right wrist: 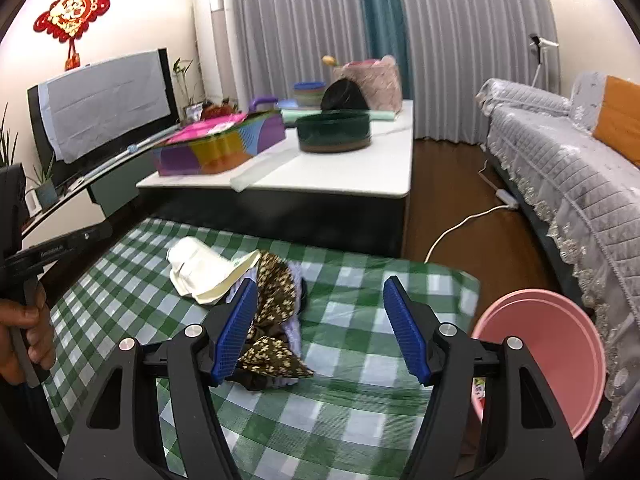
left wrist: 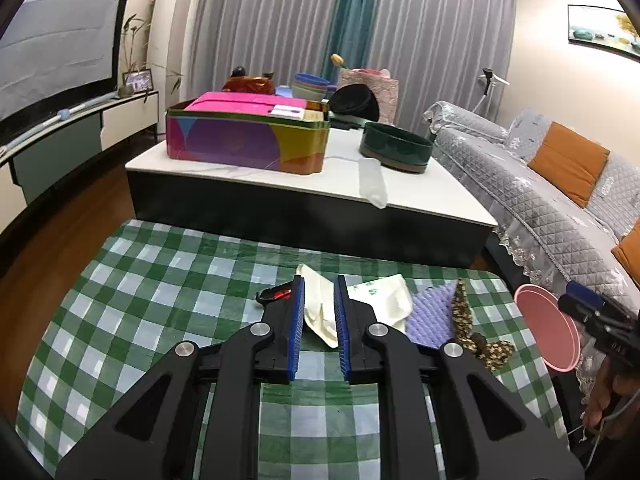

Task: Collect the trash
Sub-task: 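Move both open tools back toward the remaining trash on the table, then grasp the brown floral cloth with the right tool while the left tool grasps the white paper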

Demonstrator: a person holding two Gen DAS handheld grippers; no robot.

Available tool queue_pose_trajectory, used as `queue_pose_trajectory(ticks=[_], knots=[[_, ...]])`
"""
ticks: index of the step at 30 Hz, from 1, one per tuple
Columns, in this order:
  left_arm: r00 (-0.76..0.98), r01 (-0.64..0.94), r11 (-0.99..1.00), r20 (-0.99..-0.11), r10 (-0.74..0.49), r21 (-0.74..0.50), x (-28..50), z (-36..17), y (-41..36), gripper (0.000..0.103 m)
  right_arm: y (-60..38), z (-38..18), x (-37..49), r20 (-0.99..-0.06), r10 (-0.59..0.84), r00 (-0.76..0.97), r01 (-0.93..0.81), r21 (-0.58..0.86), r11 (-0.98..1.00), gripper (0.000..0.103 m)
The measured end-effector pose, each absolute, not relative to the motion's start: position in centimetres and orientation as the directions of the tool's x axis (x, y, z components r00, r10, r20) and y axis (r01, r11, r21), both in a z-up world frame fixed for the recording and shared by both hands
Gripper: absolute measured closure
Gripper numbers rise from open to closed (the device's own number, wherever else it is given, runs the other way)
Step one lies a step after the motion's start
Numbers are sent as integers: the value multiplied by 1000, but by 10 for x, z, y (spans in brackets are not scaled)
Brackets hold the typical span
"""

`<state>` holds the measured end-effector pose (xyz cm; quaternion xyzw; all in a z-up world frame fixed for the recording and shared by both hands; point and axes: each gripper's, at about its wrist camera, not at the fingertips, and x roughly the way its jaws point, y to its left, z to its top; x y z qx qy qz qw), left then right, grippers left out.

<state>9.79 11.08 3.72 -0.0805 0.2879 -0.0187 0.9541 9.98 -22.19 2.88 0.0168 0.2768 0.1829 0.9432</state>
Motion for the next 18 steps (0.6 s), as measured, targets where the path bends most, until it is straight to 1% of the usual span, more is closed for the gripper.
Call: queue_pose_trajectory(ticks=[9, 13, 18], knots=[[813, -36, 983, -577, -75, -178, 122, 17, 113, 88, -196, 4, 121, -573, 397, 717, -390, 142, 910, 38], [795, -42, 981, -601, -80, -187, 134, 4, 113, 88, -192, -7, 130, -599, 418, 683, -402, 169, 900, 38], [780, -57, 978, -621, -83, -203, 149, -10, 113, 87, -180, -28, 139, -650, 426, 629, -426, 170, 889, 38]])
